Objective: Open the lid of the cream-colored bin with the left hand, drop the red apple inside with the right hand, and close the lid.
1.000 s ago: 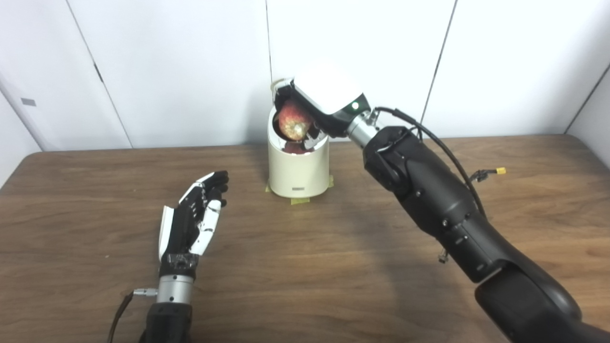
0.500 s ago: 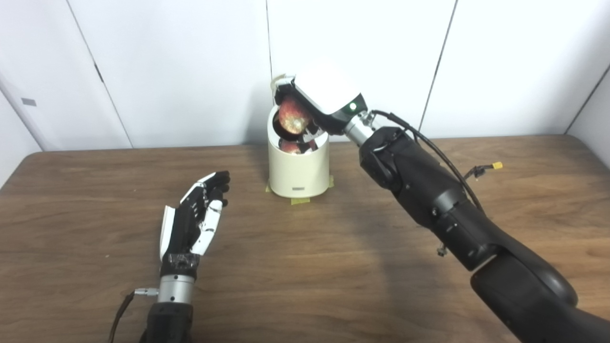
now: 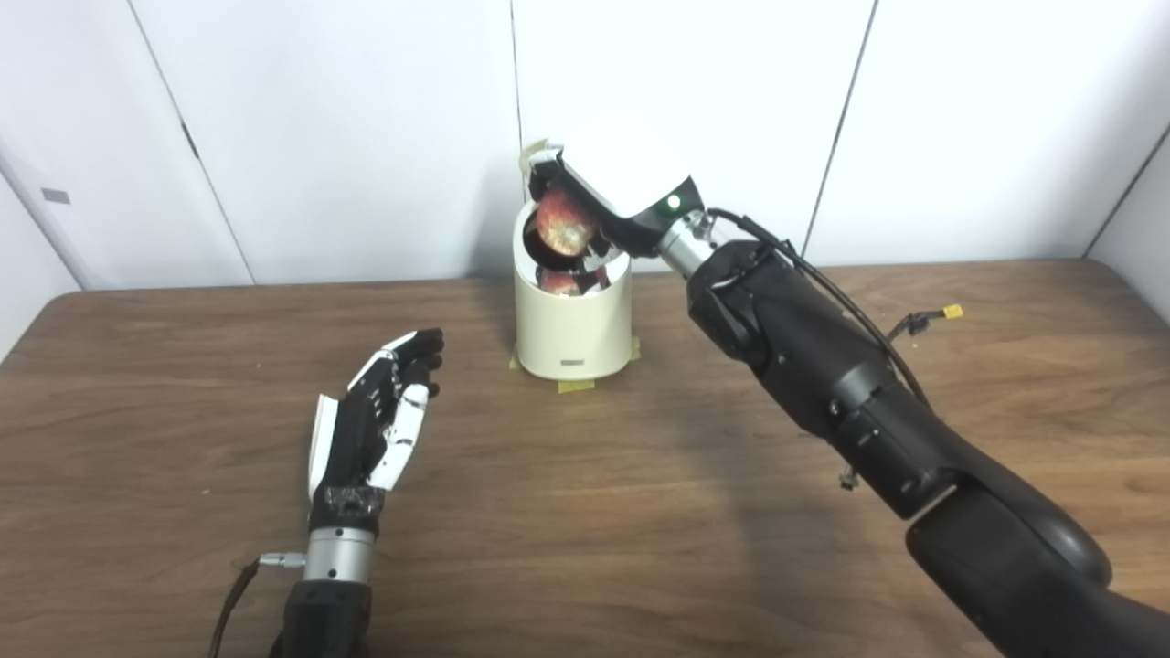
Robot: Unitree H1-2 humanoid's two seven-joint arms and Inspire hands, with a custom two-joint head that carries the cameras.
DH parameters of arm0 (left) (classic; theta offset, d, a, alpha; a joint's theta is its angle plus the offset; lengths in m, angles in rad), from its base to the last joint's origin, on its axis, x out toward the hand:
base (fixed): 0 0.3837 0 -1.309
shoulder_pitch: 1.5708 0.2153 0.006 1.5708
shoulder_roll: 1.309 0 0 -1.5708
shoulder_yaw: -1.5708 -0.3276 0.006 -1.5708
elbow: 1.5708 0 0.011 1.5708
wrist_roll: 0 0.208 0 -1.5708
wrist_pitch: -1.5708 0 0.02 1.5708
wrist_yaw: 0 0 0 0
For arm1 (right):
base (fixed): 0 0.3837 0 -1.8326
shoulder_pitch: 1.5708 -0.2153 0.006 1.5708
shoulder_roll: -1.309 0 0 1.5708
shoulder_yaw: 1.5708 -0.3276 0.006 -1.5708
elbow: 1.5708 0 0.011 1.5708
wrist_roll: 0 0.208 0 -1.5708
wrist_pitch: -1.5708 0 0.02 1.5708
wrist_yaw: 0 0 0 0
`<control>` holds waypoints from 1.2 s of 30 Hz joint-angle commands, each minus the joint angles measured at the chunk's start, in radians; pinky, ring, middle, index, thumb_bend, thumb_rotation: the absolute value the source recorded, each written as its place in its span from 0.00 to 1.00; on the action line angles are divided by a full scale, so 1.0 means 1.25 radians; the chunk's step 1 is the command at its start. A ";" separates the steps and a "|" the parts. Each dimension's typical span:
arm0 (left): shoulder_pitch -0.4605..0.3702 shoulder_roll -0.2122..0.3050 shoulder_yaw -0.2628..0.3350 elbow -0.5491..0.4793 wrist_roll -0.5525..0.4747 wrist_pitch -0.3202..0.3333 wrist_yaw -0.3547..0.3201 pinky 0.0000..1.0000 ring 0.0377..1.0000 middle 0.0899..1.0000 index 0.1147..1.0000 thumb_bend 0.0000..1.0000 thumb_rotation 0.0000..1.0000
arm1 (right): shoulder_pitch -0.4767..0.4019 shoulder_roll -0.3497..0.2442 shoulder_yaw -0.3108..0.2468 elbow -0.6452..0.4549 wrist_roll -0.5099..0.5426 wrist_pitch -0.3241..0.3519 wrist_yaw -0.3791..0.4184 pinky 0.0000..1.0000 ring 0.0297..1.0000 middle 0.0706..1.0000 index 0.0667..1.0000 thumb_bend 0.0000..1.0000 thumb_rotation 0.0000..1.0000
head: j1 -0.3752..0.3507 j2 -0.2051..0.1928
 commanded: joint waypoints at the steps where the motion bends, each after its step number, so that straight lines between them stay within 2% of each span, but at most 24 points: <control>1: -0.007 0.001 -0.004 -0.002 0.011 -0.031 0.003 0.67 0.76 0.77 0.74 0.28 0.70 | -0.025 -0.011 -0.008 -0.030 0.000 0.031 0.026 0.47 0.58 0.67 0.45 0.52 0.13 | -0.001 0.000; 2: -0.007 0.001 -0.004 -0.002 0.010 -0.031 0.003 0.67 0.76 0.77 0.74 0.28 0.70 | -0.023 -0.011 -0.008 -0.036 0.002 0.035 0.037 0.48 0.58 0.67 0.45 0.52 0.13 | -0.001 0.002; 3: -0.007 0.001 -0.004 -0.002 0.009 -0.030 0.002 0.67 0.76 0.77 0.74 0.28 0.70 | -0.021 -0.011 -0.010 -0.041 0.005 0.039 0.049 0.47 0.58 0.70 0.51 0.74 0.08 | -0.001 0.002; 4: -0.007 0.002 -0.004 -0.002 0.008 -0.030 0.001 0.68 0.76 0.77 0.75 0.28 0.70 | -0.020 -0.011 -0.010 -0.045 0.008 0.043 0.058 0.47 0.58 0.72 0.55 0.85 0.05 | -0.001 0.002; 6: -0.007 0.002 -0.004 -0.003 0.007 -0.025 0.000 0.68 0.76 0.77 0.75 0.29 0.70 | -0.018 -0.011 -0.011 -0.051 0.009 0.048 0.066 0.46 0.58 0.75 0.60 0.95 0.04 | -0.001 0.002; 9: -0.006 0.002 -0.003 -0.004 0.007 -0.026 0.001 0.68 0.76 0.77 0.75 0.30 0.70 | -0.015 -0.010 -0.012 -0.058 0.010 0.057 0.076 0.43 0.54 0.79 0.66 0.99 0.05 | -0.001 0.002; 14: -0.005 0.002 -0.003 -0.006 0.006 -0.021 -0.001 0.68 0.77 0.77 0.75 0.29 0.69 | -0.012 -0.006 -0.015 -0.063 0.013 0.076 0.096 0.39 0.50 0.83 0.74 0.99 0.07 | -0.002 0.002; 22: -0.007 0.005 -0.004 -0.001 0.007 -0.031 -0.001 0.68 0.77 0.77 0.75 0.28 0.67 | -0.010 -0.002 -0.018 -0.062 0.018 0.084 0.089 0.35 0.47 0.84 0.76 1.00 0.07 | -0.001 0.003; 27: -0.006 0.004 -0.004 -0.005 0.009 -0.023 0.000 0.67 0.77 0.77 0.75 0.29 0.69 | -0.013 -0.005 -0.012 -0.059 0.010 0.085 0.082 0.34 0.46 0.84 0.76 0.99 0.07 | -0.001 0.002; 29: -0.005 0.004 -0.003 -0.006 0.010 -0.020 0.000 0.67 0.77 0.77 0.75 0.29 0.69 | -0.014 -0.010 -0.008 -0.050 0.009 0.055 0.035 0.33 0.44 0.80 0.72 0.98 0.06 | -0.001 0.003; 31: -0.004 0.005 -0.004 -0.009 0.012 -0.017 -0.001 0.67 0.77 0.77 0.75 0.28 0.69 | -0.013 -0.016 -0.005 -0.031 0.014 0.006 -0.054 0.33 0.43 0.68 0.60 0.95 0.03 | -0.002 0.004; 32: -0.004 0.005 -0.004 -0.009 0.012 -0.016 -0.001 0.67 0.77 0.77 0.75 0.28 0.69 | -0.013 -0.017 -0.005 -0.022 0.016 -0.011 -0.090 0.31 0.41 0.59 0.52 0.74 0.08 | -0.002 0.004; 33: -0.004 0.005 -0.003 -0.008 0.010 -0.018 -0.001 0.67 0.77 0.77 0.75 0.28 0.69 | -0.011 -0.015 -0.009 -0.013 0.022 -0.027 -0.126 0.31 0.39 0.54 0.48 0.61 0.11 | -0.003 0.003; 34: -0.004 0.005 -0.003 -0.007 0.009 -0.020 -0.001 0.68 0.76 0.77 0.75 0.28 0.68 | -0.009 -0.013 -0.012 -0.007 0.028 -0.040 -0.155 0.26 0.34 0.52 0.44 0.57 0.05 | -0.003 0.003; 36: -0.004 0.006 -0.003 -0.004 0.009 -0.025 0.000 0.68 0.76 0.77 0.75 0.28 0.67 | -0.005 -0.010 -0.018 0.001 0.037 -0.055 -0.189 0.21 0.27 0.50 0.41 0.53 0.01 | -0.003 0.003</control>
